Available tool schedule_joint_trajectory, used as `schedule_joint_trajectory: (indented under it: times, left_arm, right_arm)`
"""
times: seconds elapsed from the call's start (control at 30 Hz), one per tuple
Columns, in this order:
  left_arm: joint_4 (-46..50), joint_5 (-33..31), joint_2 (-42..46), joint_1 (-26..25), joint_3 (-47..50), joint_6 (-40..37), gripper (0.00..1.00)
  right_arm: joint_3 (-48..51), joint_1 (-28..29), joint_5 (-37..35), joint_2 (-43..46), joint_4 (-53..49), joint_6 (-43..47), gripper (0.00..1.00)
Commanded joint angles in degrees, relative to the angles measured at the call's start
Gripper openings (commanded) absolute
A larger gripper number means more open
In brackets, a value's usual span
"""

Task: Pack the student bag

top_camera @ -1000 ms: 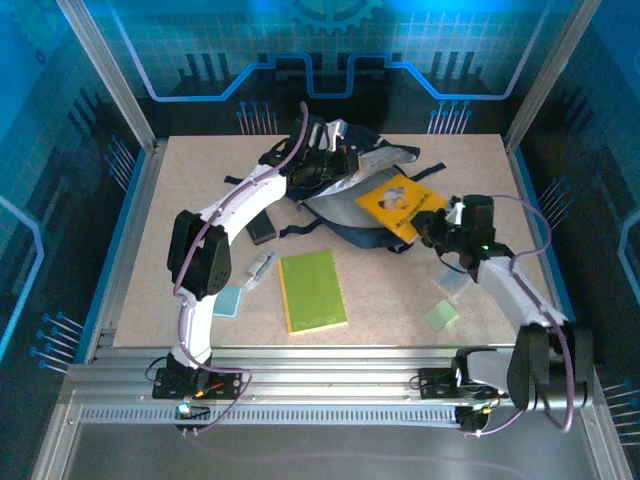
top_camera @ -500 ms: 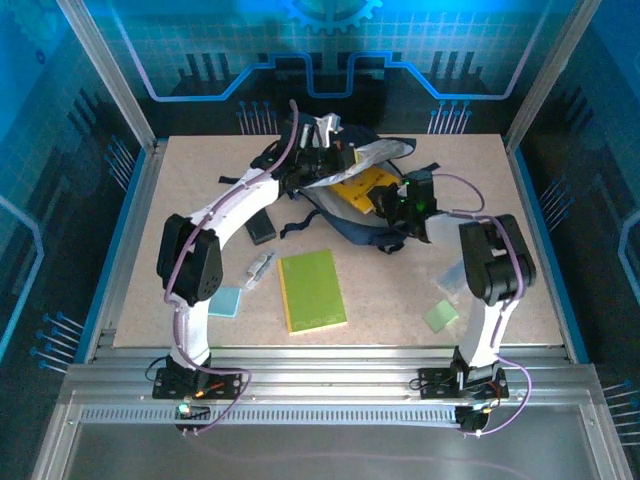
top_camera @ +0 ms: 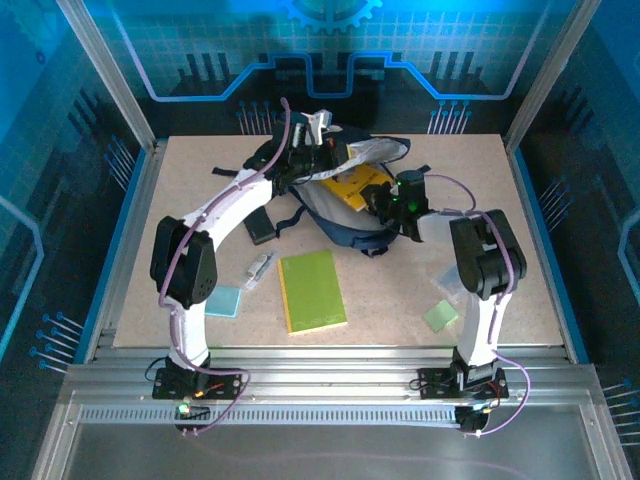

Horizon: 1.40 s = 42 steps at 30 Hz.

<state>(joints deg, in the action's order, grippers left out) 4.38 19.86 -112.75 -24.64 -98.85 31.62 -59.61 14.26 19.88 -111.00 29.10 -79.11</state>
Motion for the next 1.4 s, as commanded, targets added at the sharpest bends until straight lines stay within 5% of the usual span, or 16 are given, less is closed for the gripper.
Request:
schedule_joint_trajectory:
  times: [0.0,0.43,0.63,0.93,1.2,1.27,1.37]
  left_arm:
    - [-4.2,-2.1,2.1,-0.2,1.3,-1.1,0.0]
    - [-3.6,-3.3,2.8,-0.2,1.8,-2.1,0.0]
    - [-3.1,-1.6,2.8,-0.3,0.6,-1.5,0.0]
    - [-2.6,4.5,2.9,-2.0,-3.3,-1.7,0.0]
    - [-0.5,5.0,2.6,-2.1,-5.9,-3.0,0.0]
    - [0.0,4.0,2.5,-1.9,-5.5,-3.4,0.0]
    - [-0.5,2.2,1.8,-1.4,-4.3,-2.7,0.0]
  right_arm:
    - [2.9,-1.8,-0.5,7.0,3.6,0.7,0.0]
    - [12.5,-4.9,1.8,16.1,3.8,0.5,0.0]
    - [7.3,-2.7,3.6,15.1,4.4,1.3,0.0]
    - [-4.1,2.2,0.6,-1.5,16.2,-6.0,0.0]
    - [-14.4,4.6,-2.5,-11.1,10.1,-5.4,0.0]
    - [-13.7,4.4,-3.0,-10.7,7.8,-4.9,0.1]
    - [-10.6,3.6,-3.0,-8.4,6.8,-4.7,0.38]
